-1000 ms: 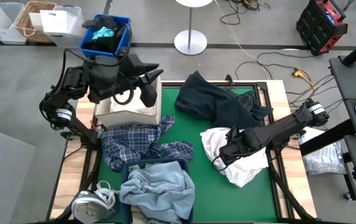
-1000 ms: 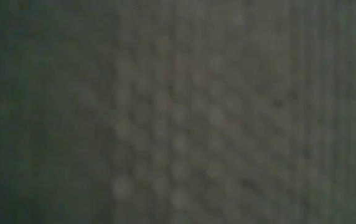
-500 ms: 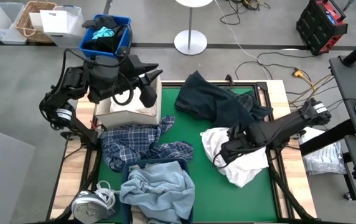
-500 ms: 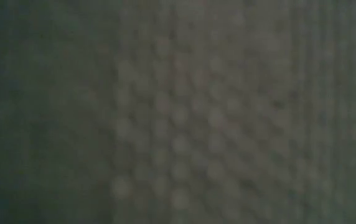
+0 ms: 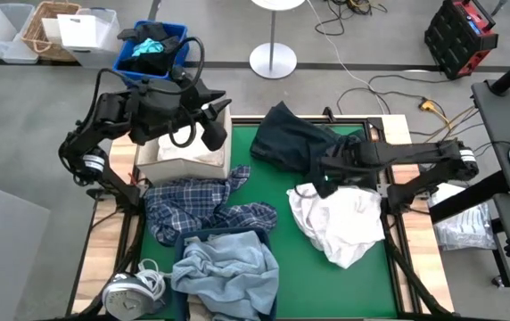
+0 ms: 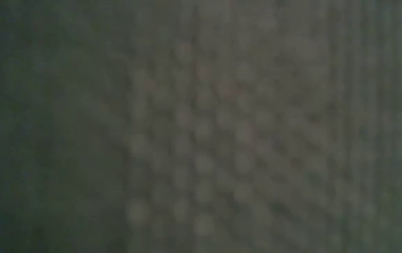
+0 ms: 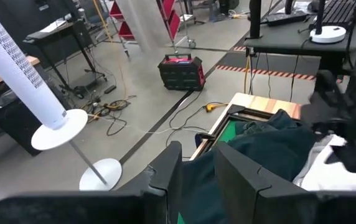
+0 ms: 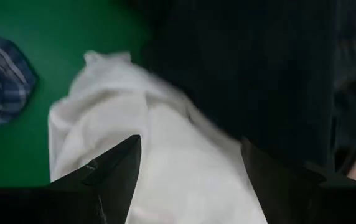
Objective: Sort clothes
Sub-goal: Put the blue pants into the blue laundry organizer
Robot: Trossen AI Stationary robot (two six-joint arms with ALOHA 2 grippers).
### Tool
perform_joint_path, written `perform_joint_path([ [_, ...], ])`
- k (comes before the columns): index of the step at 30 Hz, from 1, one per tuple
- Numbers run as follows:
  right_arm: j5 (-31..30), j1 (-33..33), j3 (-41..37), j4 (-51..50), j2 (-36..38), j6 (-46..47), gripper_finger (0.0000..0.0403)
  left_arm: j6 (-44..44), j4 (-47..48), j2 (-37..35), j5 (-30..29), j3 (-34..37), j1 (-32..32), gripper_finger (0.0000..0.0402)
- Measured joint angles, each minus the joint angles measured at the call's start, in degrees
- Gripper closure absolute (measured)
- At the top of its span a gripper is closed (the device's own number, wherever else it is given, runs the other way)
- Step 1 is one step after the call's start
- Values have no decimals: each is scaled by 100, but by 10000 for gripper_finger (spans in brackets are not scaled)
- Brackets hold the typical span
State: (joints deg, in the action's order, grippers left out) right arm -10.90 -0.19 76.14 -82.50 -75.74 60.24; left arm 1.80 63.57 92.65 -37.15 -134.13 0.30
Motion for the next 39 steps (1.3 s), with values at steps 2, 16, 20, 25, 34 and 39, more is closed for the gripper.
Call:
perform_joint_path([
  [2,-45,-291,0,232,-12,-510,133,-128,57,13,1,0,-2,326],
  [16,-373,-1302,-13,1227,-77,-1889,144,217,742,14,20,0,-2,326],
  [20,-417,-1710,-20,1237,-197,-2165,133,234,741,12,22,0,-4,326],
  [25,-417,-2174,-39,1310,-377,-2735,122,360,737,29,26,0,-11,326],
  [34,-217,-2502,-44,1505,-788,-3394,120,386,780,108,76,2,-11,326],
  [39,-215,-2572,-46,1515,-919,-3549,123,387,800,121,87,2,-11,326],
])
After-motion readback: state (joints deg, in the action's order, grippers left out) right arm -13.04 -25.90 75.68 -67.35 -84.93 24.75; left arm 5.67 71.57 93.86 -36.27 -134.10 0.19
